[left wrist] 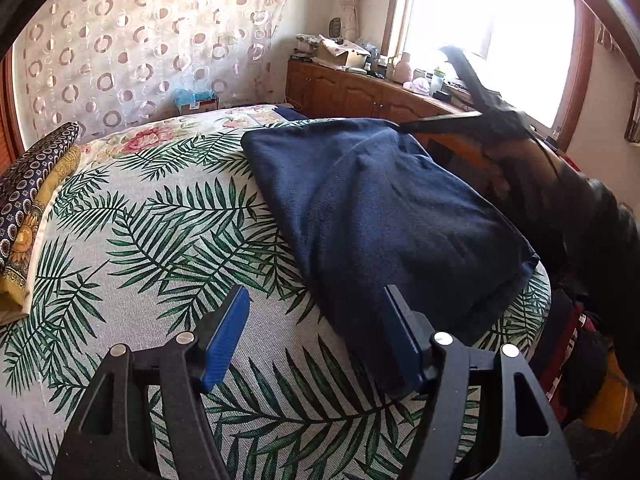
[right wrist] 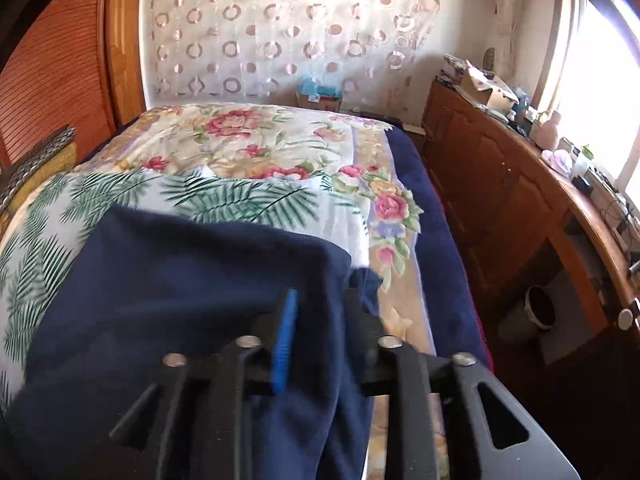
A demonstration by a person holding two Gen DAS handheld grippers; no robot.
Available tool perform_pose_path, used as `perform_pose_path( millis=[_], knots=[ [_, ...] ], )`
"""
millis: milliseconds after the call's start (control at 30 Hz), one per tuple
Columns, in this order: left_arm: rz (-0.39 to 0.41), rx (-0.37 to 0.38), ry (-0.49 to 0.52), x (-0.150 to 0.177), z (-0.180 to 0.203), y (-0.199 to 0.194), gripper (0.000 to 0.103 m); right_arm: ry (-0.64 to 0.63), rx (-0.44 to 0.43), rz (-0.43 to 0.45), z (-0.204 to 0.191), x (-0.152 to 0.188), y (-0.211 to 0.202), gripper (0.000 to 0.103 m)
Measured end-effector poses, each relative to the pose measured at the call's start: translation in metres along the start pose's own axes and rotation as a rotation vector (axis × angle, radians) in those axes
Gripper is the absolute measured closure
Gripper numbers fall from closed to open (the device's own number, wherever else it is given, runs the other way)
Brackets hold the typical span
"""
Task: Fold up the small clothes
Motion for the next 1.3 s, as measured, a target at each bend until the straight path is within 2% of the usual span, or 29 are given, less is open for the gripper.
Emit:
perform_pose_path(
  millis=[100,133,333,467,633,767,833,867,900,933,1033,1133,1300],
  knots=[
    [0.000,0.002,-0.004,0.000,0.000,0.000,0.035,-0.009,-0.031,0.012,-0.013,0.017,-0.018,0.058],
    [0.000,0.002,-0.005,0.000,0.000,0.000,0.035,-0.012,-0.035,0.018,-0.015,0.025,-0.028,0.057],
    [0.004,0.007,-0.003,-0.002,0.001,0.000,0.034,0.005,-0.075,-0.004,-0.027,0.079,-0.075,0.057],
    [0.001,0.007,-0.008,-0.003,0.003,0.001,0.034,0.030,-0.098,-0.022,-0.030,0.103,-0.097,0.057],
    [-0.008,0.009,0.007,-0.003,0.007,0.004,0.034,0.091,-0.122,-0.030,-0.030,0.129,-0.113,0.057],
    [-0.011,0.010,0.013,-0.004,0.010,0.004,0.034,0.110,-0.164,-0.018,-0.032,0.131,-0.120,0.057],
    [-0.013,0.013,0.016,-0.005,0.012,0.006,0.034,0.099,-0.194,-0.009,-0.038,0.133,-0.120,0.066],
    [-0.013,0.012,0.022,-0.006,0.013,0.006,0.034,0.098,-0.201,-0.014,-0.039,0.133,-0.119,0.067],
    [-0.013,0.012,0.025,-0.006,0.014,0.006,0.034,0.094,-0.199,-0.017,-0.038,0.133,-0.117,0.072],
    [-0.012,0.014,0.028,-0.006,0.015,0.006,0.034,0.087,-0.201,-0.016,-0.039,0.133,-0.117,0.082],
    [-0.013,0.017,0.029,-0.005,0.016,0.006,0.034,0.065,-0.200,-0.002,-0.040,0.132,-0.122,0.095],
    [-0.012,0.016,0.030,-0.005,0.016,0.006,0.034,0.058,-0.199,0.021,-0.037,0.137,-0.131,0.101],
    [-0.009,0.019,0.024,-0.004,0.015,0.004,0.034,0.067,-0.178,0.033,-0.031,0.149,-0.146,0.101]
  ],
)
Point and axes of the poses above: each gripper's, at about its wrist camera, not at the fingertips, and y roughly the way its jaws point, z to its right, x to its underside, the point moved 3 cm from there along y, roughly the way its jaws point, and after that the axes turned 14 degrees about -x, right-handed, at the moved point
